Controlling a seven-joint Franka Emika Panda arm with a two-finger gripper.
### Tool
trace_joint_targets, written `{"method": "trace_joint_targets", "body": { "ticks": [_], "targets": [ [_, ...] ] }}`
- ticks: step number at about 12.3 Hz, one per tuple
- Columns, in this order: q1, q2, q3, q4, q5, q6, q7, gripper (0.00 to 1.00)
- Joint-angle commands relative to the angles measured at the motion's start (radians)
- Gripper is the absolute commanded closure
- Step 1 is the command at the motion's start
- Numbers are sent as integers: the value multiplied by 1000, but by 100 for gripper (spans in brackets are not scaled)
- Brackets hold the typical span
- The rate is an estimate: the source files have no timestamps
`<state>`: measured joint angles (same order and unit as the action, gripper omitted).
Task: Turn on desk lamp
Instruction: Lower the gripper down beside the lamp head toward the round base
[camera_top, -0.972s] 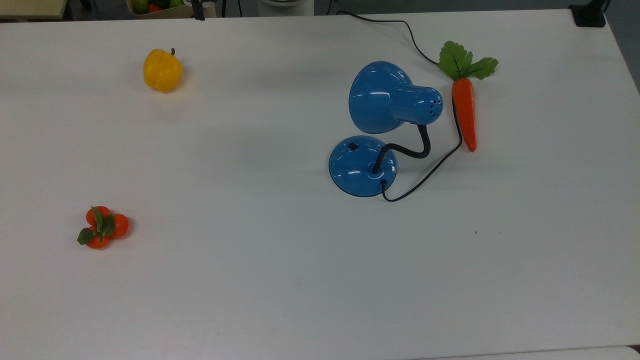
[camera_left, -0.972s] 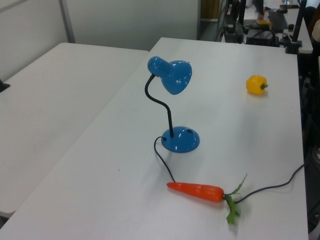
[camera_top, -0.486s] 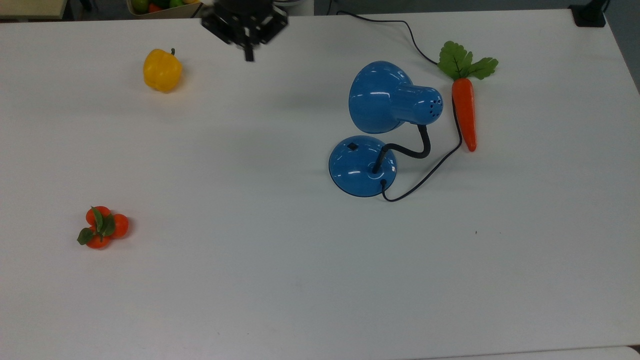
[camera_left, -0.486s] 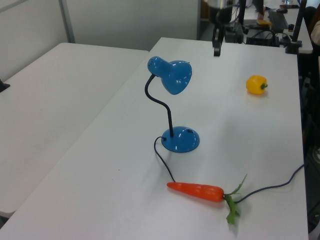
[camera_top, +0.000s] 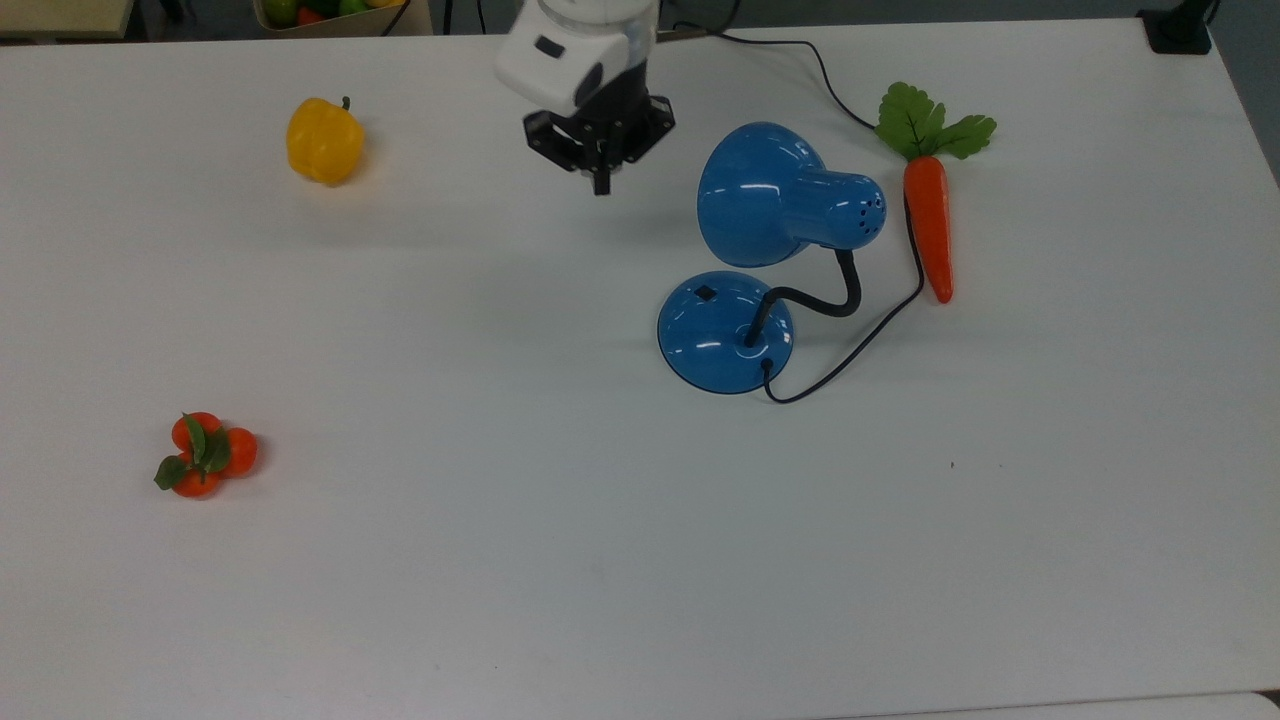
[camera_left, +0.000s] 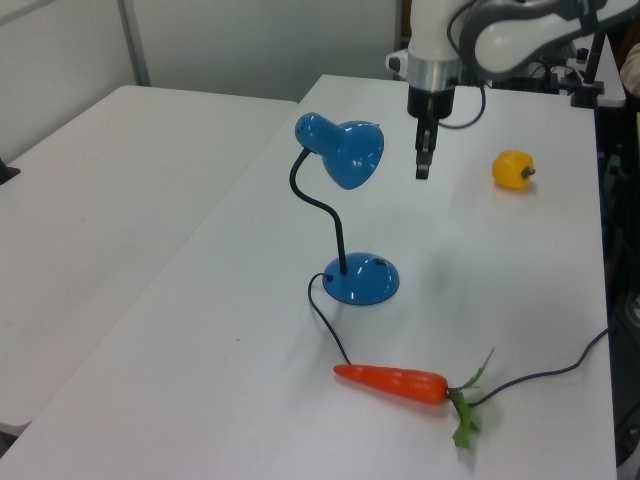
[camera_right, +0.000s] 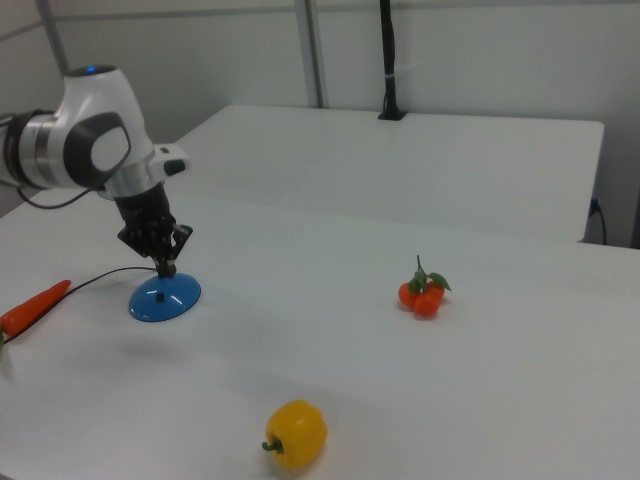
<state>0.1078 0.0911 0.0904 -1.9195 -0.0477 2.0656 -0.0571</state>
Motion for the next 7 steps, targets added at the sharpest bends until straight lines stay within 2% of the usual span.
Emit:
{"method": "trace_joint_targets", "body": {
  "ticks": [1,7],
  "targets": [
    [45,-36,-9,-157,19,204,-50,100],
    [119,38,-8,-194,17,408,-60,100]
  ]
}}
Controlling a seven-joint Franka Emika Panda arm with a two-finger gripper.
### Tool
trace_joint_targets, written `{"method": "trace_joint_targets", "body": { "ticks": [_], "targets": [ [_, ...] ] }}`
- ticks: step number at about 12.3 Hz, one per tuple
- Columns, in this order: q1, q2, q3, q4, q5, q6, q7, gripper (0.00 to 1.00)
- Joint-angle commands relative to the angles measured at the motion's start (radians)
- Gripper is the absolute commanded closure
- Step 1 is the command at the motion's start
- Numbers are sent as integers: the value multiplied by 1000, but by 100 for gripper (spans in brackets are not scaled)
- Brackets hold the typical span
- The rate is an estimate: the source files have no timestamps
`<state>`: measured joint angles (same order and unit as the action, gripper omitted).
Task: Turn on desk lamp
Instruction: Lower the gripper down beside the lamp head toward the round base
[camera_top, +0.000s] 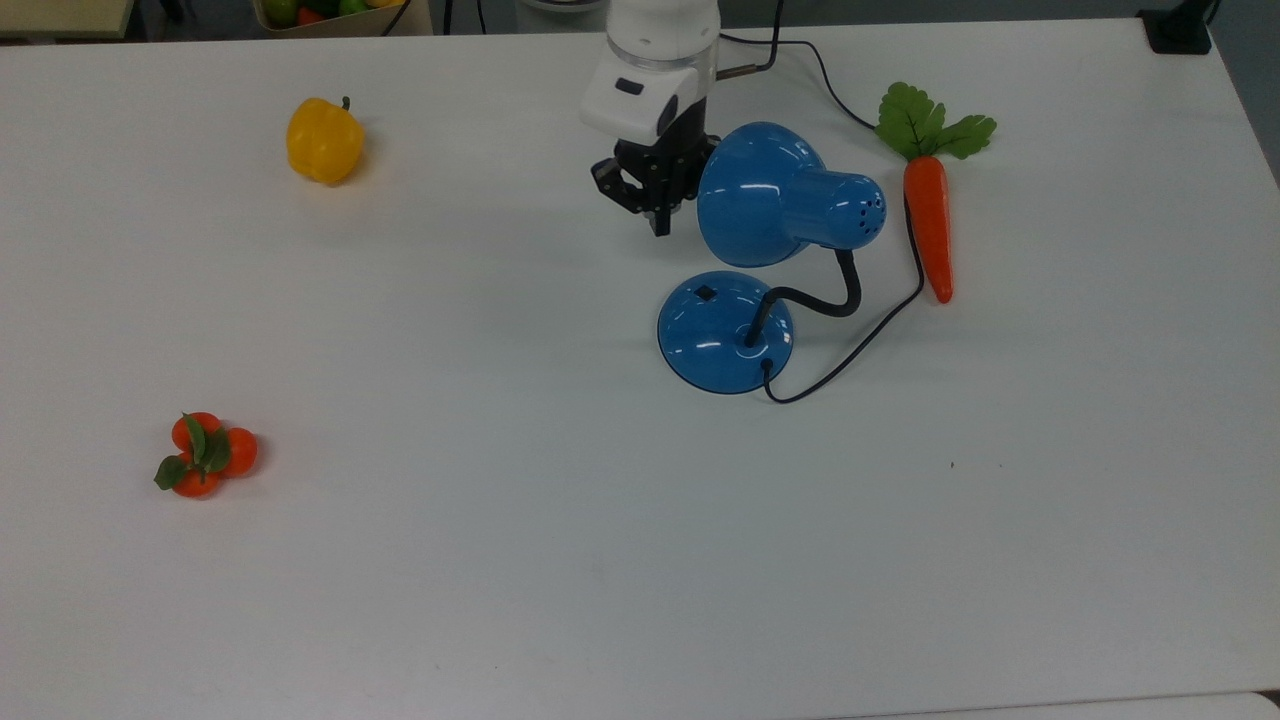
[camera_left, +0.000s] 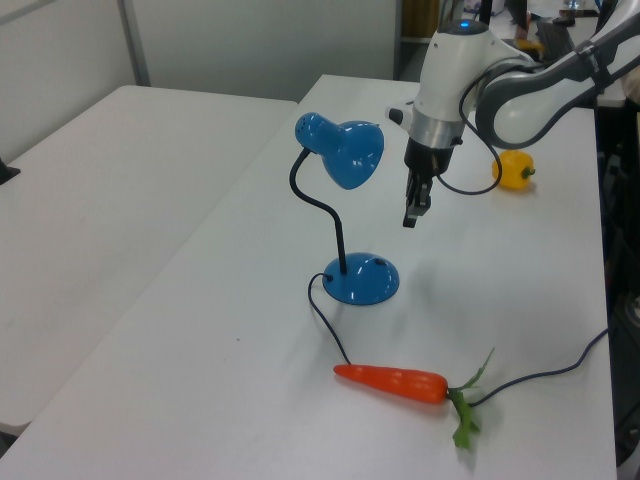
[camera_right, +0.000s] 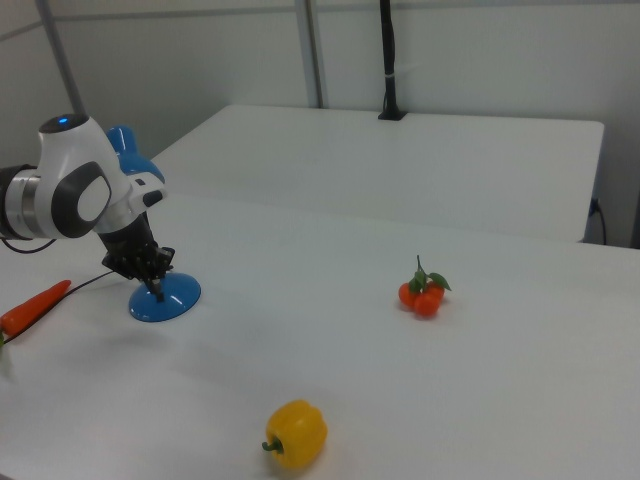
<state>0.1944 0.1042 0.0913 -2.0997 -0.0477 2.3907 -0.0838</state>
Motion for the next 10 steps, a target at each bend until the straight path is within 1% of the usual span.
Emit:
{"method": "trace_joint_targets", "body": {
  "ticks": [1,3,8,10],
  "targets": [
    [34,37,-8,-14,17,99,-37,100],
    [46,58,-2,-14,17,136,-54,100],
    [46,117,5,-8,17,254,-56,100],
    [46,121,5,-6,17,263,-56,100]
  ]
}}
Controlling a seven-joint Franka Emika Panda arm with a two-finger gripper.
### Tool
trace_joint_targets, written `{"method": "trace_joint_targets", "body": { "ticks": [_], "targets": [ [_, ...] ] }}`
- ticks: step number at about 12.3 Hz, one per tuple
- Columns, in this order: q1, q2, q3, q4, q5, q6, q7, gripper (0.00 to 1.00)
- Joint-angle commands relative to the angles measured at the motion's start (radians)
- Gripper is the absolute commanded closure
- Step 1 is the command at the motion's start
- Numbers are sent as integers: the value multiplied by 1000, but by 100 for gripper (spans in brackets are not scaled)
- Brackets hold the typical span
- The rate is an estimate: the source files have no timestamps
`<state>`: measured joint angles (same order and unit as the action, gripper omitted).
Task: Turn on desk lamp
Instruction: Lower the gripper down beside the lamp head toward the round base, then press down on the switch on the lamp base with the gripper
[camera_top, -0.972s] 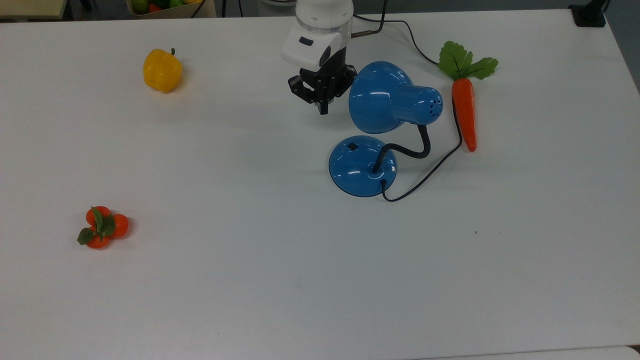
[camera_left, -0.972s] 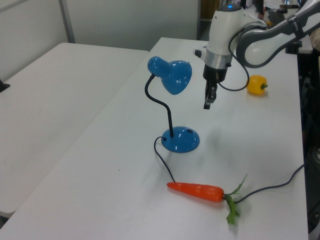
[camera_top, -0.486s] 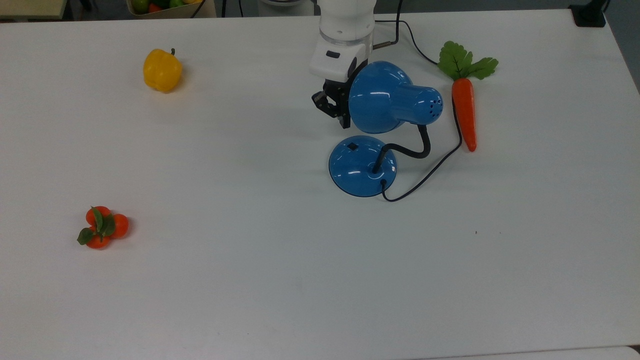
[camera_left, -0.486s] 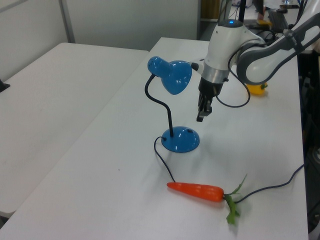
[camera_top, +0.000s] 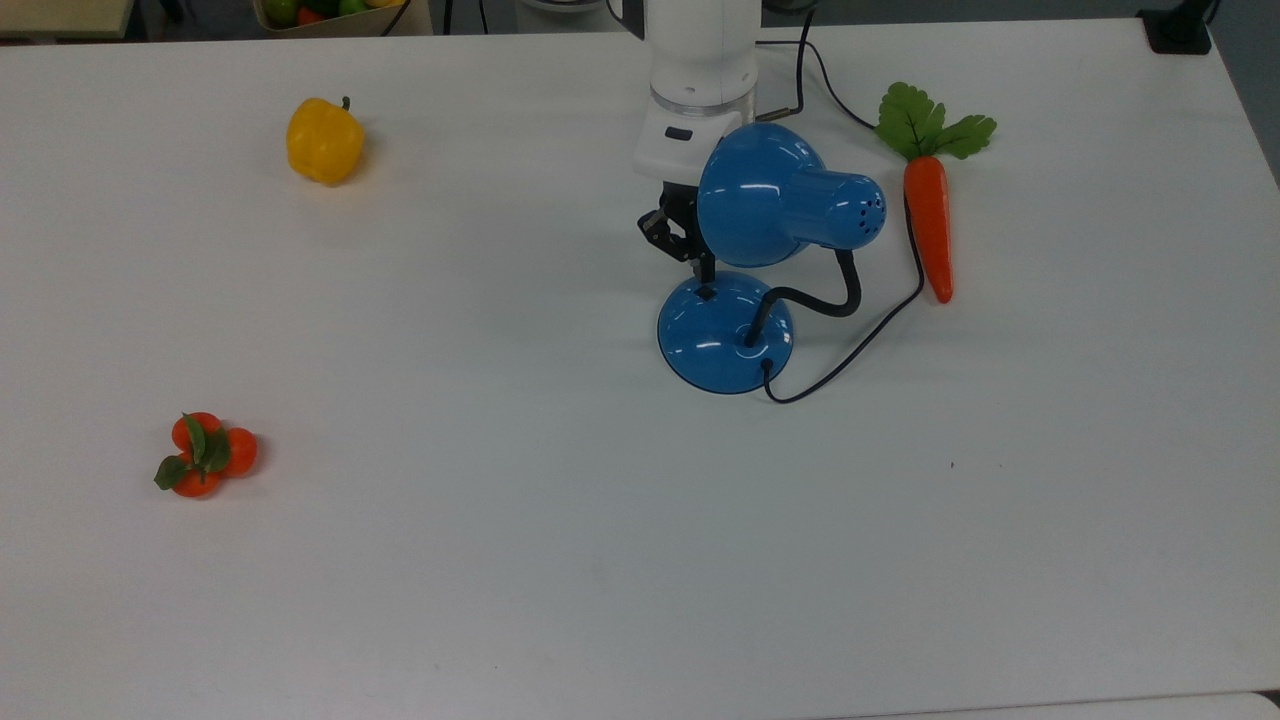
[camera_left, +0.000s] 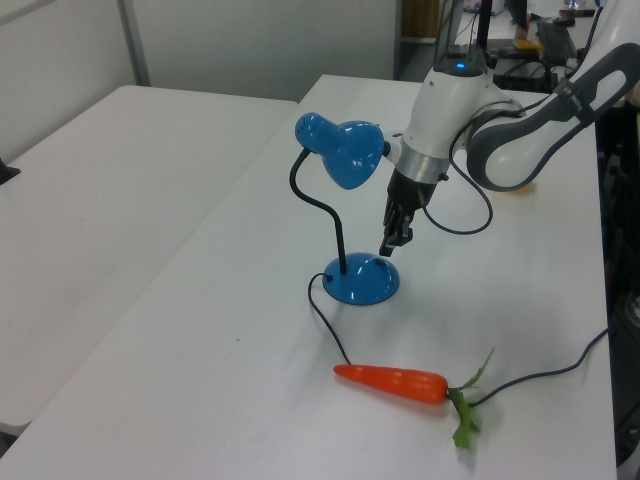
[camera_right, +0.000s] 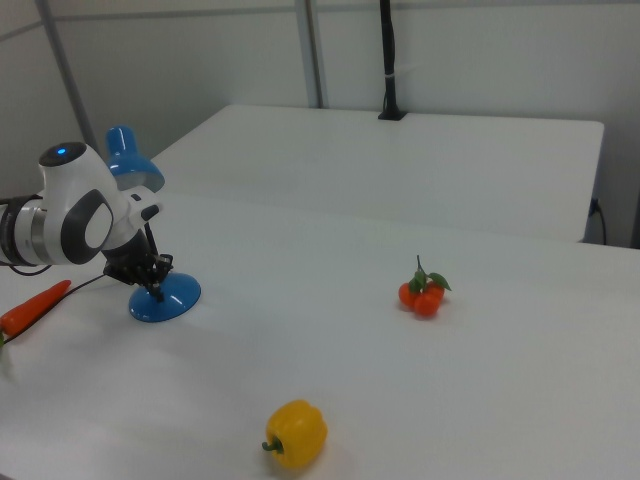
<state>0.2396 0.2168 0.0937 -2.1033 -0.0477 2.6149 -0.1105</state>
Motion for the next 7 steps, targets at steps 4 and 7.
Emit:
{"method": "trace_joint_targets", "body": {
  "ticks": [4,7],
  "targets": [
    [1,26,3,2,17,63,-29,100],
    [3,39,3,2,17,89,-28,100]
  ]
}}
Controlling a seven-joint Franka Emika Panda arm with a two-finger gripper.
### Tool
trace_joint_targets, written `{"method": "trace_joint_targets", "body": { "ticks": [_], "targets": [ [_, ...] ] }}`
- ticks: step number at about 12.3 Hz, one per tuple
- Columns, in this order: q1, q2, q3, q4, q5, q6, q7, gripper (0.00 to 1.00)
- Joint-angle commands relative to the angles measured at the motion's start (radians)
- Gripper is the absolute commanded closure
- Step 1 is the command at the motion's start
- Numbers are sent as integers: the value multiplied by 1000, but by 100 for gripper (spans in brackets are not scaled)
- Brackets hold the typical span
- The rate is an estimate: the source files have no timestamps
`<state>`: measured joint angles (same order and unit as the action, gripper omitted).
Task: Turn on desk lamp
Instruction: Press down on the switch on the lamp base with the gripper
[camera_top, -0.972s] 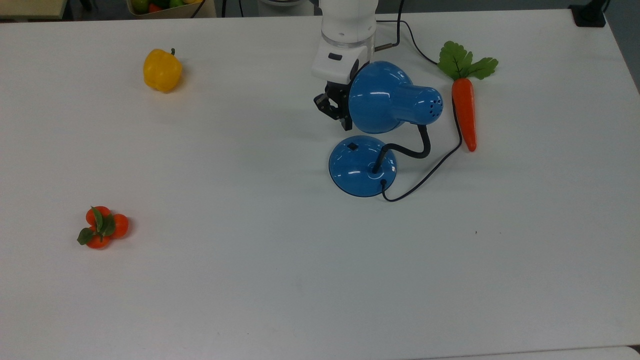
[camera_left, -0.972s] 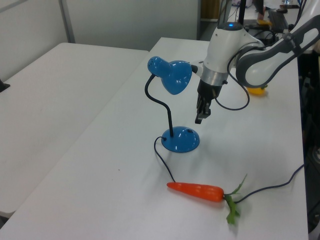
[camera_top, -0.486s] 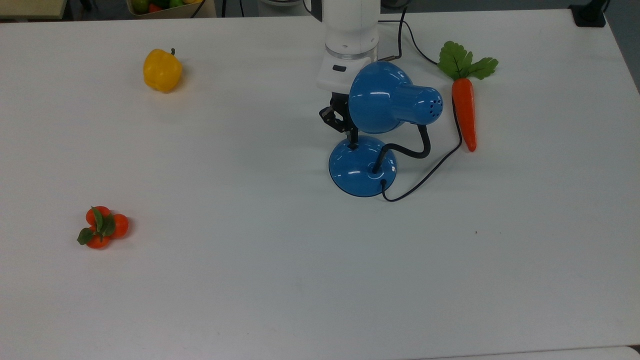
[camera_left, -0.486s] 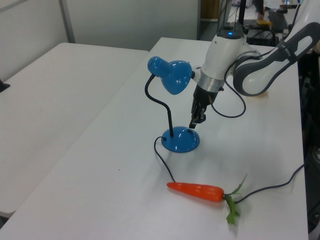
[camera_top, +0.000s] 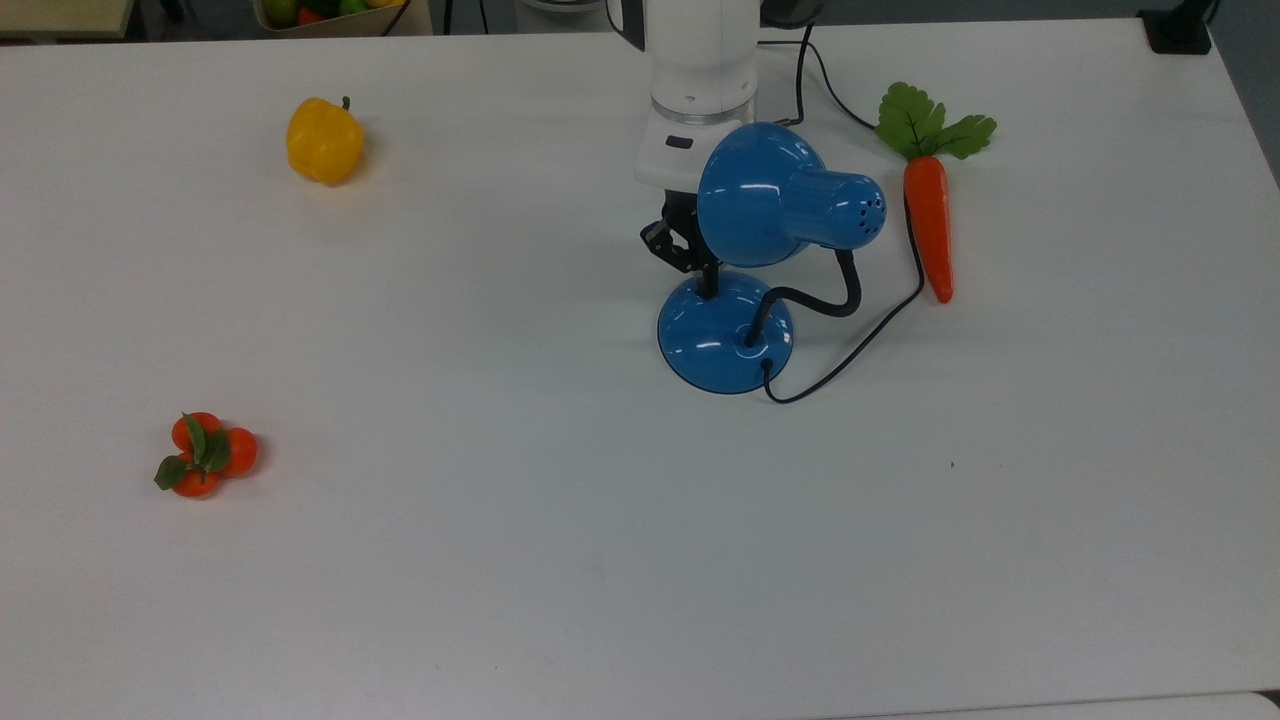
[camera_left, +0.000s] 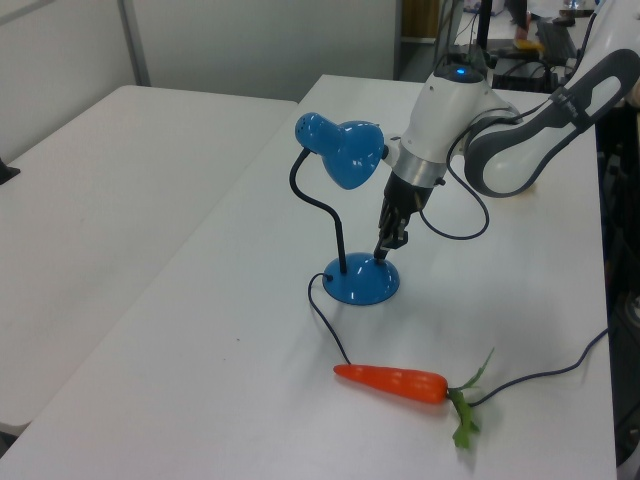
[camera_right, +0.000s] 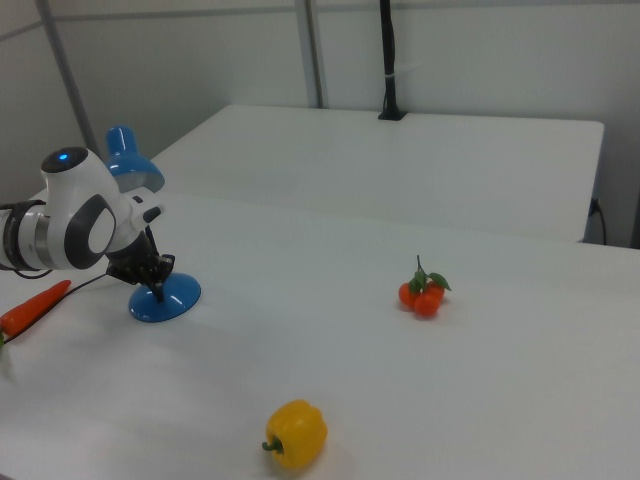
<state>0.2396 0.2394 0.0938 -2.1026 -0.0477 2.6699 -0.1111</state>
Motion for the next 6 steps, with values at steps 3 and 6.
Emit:
{"method": "trace_joint_targets", "body": {
  "ticks": [3,6],
  "targets": [
    [3,24,3,1,15,34,-27,100],
    [3,29,3,3,14,36,-27,100]
  ]
}}
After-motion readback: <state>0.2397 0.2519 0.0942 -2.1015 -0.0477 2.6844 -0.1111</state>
